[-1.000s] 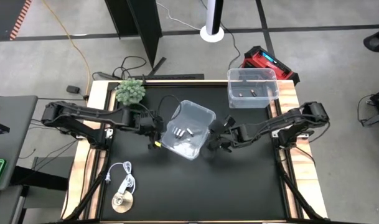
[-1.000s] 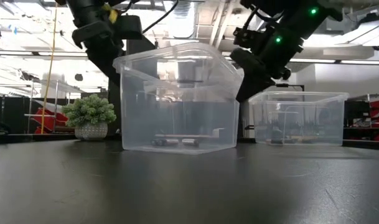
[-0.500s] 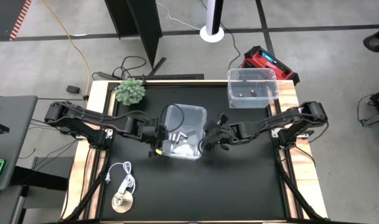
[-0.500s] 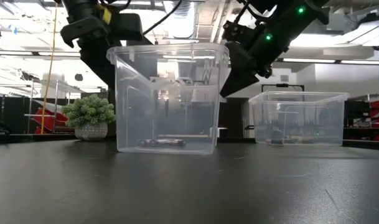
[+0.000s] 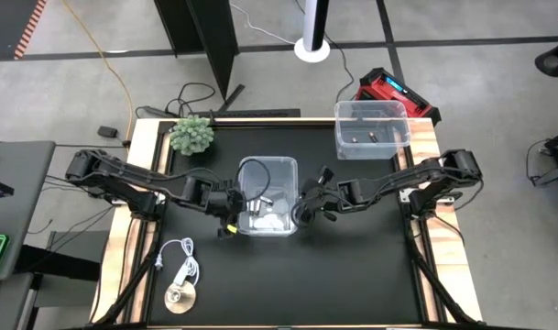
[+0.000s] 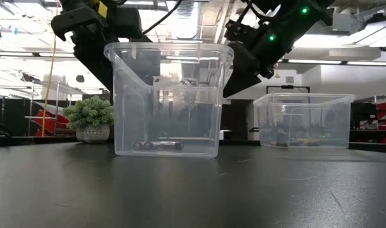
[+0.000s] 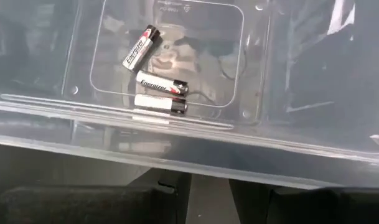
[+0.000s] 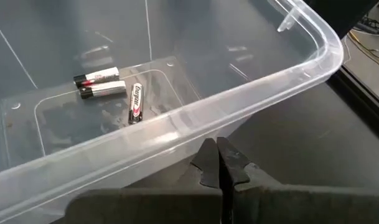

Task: Sort batteries
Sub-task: Adjust the bottom transparent bin, then move the top transparent bin on the right side of the bottom transparent bin

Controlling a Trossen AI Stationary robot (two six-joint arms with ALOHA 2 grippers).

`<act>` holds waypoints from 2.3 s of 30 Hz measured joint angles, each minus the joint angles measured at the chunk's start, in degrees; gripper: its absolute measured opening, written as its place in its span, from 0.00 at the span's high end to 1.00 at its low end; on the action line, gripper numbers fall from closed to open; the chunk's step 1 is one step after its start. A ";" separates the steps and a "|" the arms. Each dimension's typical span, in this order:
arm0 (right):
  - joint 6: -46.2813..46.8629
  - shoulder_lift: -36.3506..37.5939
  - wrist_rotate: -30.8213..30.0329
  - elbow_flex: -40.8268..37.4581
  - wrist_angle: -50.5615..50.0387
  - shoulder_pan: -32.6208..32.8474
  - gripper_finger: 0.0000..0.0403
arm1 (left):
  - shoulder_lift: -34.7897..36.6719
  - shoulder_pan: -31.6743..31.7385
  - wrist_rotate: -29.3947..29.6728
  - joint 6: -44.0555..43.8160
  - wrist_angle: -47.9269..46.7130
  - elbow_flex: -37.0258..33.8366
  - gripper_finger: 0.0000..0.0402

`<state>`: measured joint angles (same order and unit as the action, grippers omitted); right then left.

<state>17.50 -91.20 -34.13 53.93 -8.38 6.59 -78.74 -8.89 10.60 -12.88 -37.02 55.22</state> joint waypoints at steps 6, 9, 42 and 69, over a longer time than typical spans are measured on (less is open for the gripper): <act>0.04 -0.02 -0.05 0.00 -0.11 0.00 1.00 | -0.02 -0.92 0.00 -0.42 0.23 0.00 0.77; 0.44 -0.06 -0.08 0.00 -0.58 0.44 1.00 | -0.02 -0.85 0.15 -1.50 -0.80 0.00 0.77; 3.37 24.82 -8.47 0.00 -22.82 -16.20 0.96 | 16.17 -0.82 16.72 -5.19 -7.79 0.33 0.77; -5.53 3.09 17.99 20.56 -41.13 -42.75 0.37 | 16.74 -0.78 17.35 -4.48 -5.11 0.00 0.77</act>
<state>11.97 -88.11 -16.14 74.50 -49.52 -36.16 -62.00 -9.67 27.94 -17.37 -42.13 55.22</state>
